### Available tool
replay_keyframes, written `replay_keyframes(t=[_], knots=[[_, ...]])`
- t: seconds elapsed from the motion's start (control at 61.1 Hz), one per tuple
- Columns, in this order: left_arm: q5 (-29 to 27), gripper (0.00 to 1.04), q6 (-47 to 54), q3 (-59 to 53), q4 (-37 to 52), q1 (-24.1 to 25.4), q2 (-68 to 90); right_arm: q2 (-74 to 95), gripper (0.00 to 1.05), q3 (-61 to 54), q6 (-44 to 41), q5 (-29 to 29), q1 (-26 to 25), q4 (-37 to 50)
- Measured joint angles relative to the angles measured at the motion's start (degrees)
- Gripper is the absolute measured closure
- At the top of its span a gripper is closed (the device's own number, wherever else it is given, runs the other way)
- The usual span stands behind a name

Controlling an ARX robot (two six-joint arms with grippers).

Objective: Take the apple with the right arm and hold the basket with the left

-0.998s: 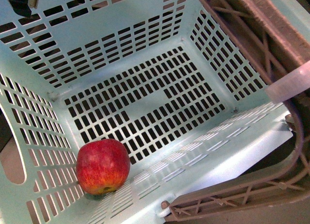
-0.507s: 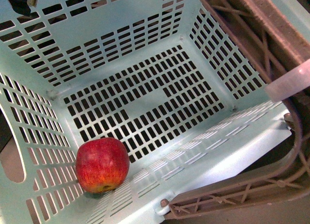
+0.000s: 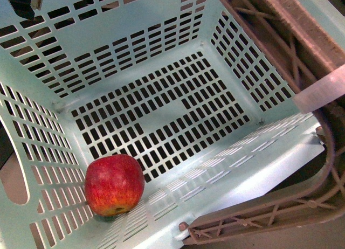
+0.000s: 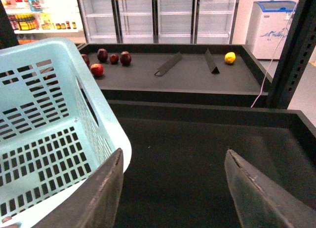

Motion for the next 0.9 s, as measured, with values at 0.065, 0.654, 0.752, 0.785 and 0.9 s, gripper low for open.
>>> replay_keyframes(t=[0.065, 0.654, 0.752, 0.785, 0.9], knots=[[0.0, 0.97, 0.0, 0.0, 0.0, 0.0, 0.0, 0.0, 0.23, 0.0, 0.0, 0.0, 0.0, 0.0], [-9.5, 0.98, -8.4, 6.1, -3.8, 9.6, 1.6, 0.0, 0.09, 0.0, 0.0, 0.0, 0.0, 0.0], [-7.9, 0.98, -12.4, 3.5, -1.3, 14.1, 0.1, 0.0, 0.09, 0.0, 0.0, 0.0, 0.0, 0.0], [-7.4, 0.97, -13.8, 2.3, -0.2, 16.0, -0.4, 0.0, 0.09, 0.0, 0.0, 0.0, 0.0, 0.0], [-6.6, 0.98, -16.9, -1.0, 1.7, 21.3, -0.1, 0.0, 0.09, 0.0, 0.0, 0.0, 0.0, 0.0]])
